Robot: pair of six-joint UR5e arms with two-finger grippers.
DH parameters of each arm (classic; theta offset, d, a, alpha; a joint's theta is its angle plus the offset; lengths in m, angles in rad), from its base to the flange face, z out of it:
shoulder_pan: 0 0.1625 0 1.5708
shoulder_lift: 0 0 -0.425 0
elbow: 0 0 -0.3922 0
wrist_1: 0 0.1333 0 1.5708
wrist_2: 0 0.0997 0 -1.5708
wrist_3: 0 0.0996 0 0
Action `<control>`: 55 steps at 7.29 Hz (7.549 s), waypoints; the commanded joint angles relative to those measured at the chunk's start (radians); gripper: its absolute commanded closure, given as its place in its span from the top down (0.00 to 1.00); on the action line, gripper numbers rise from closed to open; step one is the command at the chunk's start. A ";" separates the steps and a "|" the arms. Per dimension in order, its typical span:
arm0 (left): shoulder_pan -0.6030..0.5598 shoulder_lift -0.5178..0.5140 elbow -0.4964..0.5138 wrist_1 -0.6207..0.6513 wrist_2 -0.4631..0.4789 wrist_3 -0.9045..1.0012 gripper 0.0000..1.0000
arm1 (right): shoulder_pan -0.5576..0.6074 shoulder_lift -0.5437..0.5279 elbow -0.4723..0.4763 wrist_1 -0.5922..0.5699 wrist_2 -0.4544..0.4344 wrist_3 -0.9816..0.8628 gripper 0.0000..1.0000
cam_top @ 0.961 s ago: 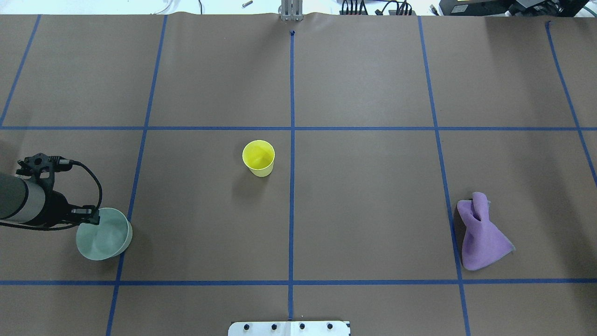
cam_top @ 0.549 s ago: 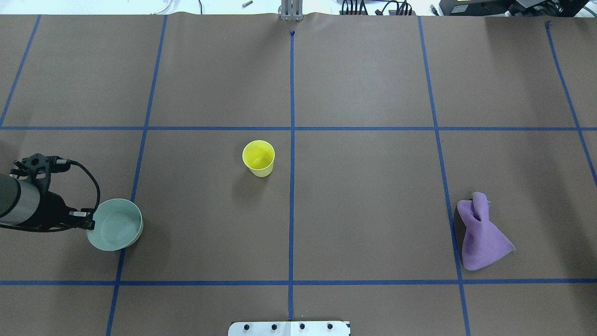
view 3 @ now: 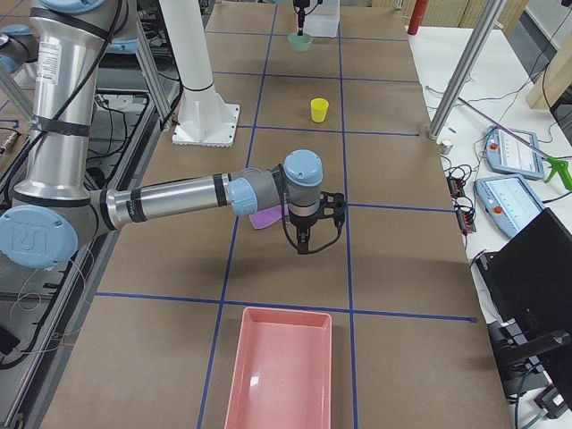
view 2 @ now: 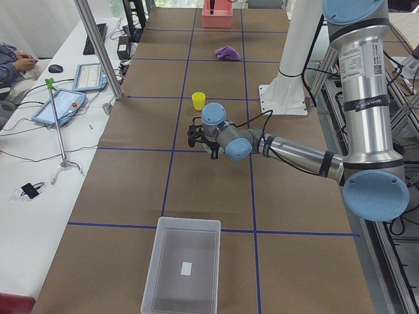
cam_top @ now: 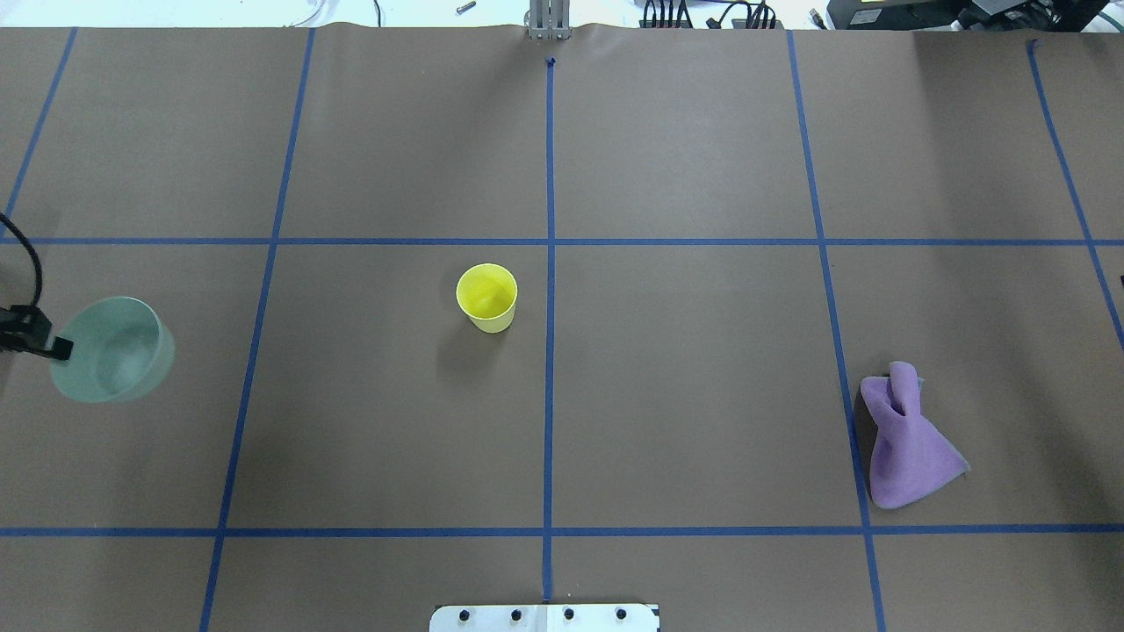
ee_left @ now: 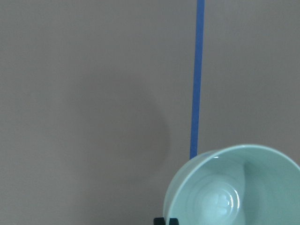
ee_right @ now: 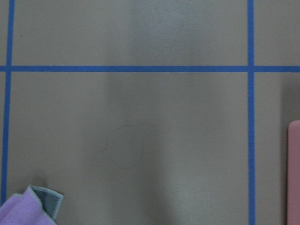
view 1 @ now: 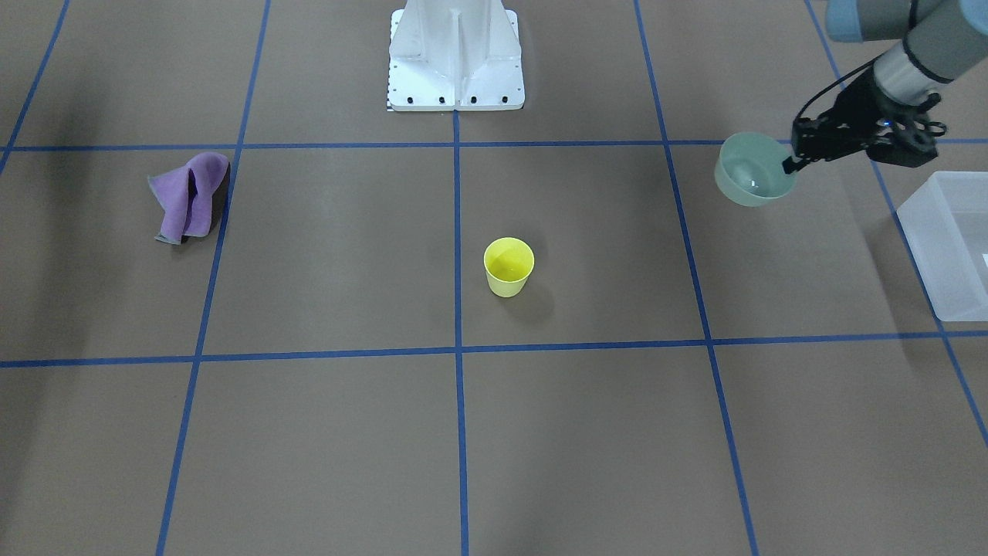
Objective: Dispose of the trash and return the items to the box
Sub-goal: 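Lift the green bowl into the clear bin while right gripper reaches for cloth, then grasp the purple cloth with the right gripper and lift it, then carry the cloth into the pink bin while left gripper approaches yellow cup, then lower the left gripper onto the yellow cup and grasp it, then lift the yellow cup and place it in the clear bin with the left gripper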
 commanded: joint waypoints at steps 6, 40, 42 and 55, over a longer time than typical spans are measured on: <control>-0.575 -0.374 0.627 0.494 -0.046 1.158 0.00 | -0.447 -0.003 0.198 0.105 -0.155 0.638 1.00; 0.317 -0.684 0.242 0.256 0.269 -0.578 0.97 | 0.505 0.034 -0.521 -0.164 -0.235 -1.033 0.00; 0.403 -0.769 0.250 0.335 0.322 -0.595 0.97 | 0.509 0.038 -0.518 -0.162 -0.243 -1.028 0.99; 0.482 -0.840 0.317 0.313 0.426 -0.596 0.00 | 0.327 0.037 -0.216 -0.167 -0.037 -0.621 1.00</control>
